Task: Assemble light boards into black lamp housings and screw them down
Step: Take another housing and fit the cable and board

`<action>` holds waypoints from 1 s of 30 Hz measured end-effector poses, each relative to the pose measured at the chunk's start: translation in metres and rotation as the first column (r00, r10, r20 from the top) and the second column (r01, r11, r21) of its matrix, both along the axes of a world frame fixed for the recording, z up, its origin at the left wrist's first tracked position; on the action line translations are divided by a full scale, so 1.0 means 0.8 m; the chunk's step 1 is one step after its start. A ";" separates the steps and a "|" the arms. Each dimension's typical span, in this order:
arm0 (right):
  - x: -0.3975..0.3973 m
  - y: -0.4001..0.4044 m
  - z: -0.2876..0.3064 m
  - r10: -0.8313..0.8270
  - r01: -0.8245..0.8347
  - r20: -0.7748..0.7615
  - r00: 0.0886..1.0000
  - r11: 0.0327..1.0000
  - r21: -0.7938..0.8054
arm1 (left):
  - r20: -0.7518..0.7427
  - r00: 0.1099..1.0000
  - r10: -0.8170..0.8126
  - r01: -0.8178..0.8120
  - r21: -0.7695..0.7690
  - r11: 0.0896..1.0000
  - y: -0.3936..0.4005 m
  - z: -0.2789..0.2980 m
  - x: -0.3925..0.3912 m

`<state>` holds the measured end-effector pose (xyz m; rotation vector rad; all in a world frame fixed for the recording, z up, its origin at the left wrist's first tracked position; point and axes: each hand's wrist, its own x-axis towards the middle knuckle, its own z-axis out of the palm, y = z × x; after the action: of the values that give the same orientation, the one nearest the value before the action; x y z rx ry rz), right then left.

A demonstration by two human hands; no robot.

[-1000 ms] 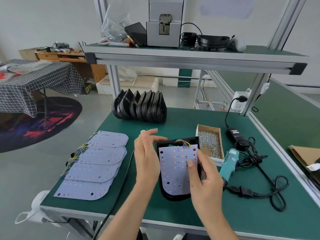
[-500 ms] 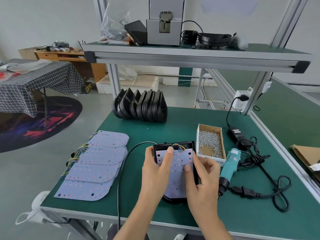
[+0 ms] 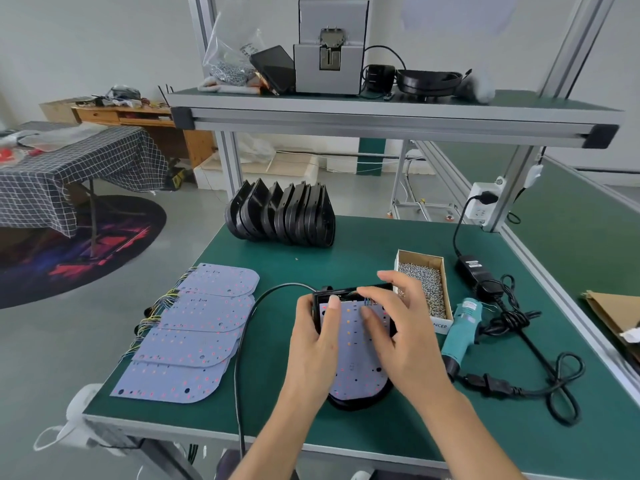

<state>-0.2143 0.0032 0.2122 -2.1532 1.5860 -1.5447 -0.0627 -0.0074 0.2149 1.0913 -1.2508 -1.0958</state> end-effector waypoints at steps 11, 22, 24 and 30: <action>-0.018 -0.020 0.010 0.168 -0.170 0.064 0.984 0.985 0.027 | 0.032 0.999 0.020 -0.018 -0.050 0.999 -0.007 -0.007 -0.002; -0.022 -0.028 -0.003 0.239 -0.240 -0.016 0.971 0.969 -0.063 | 0.011 0.999 -0.032 0.032 -0.008 0.999 -0.007 -0.013 0.001; -0.019 -0.027 0.000 0.224 -0.225 0.081 0.971 0.974 0.001 | -0.014 1.000 -0.025 0.025 0.014 1.000 -0.005 -0.012 0.001; -0.015 -0.013 0.022 0.092 -0.319 0.530 0.843 0.879 0.355 | -0.079 0.997 -0.004 0.005 0.009 1.000 0.001 0.001 0.002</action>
<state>-0.2265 -0.0069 0.2296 -1.4734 1.3016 -1.3648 -0.0611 -0.0063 0.2160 1.0424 -1.1874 -1.1385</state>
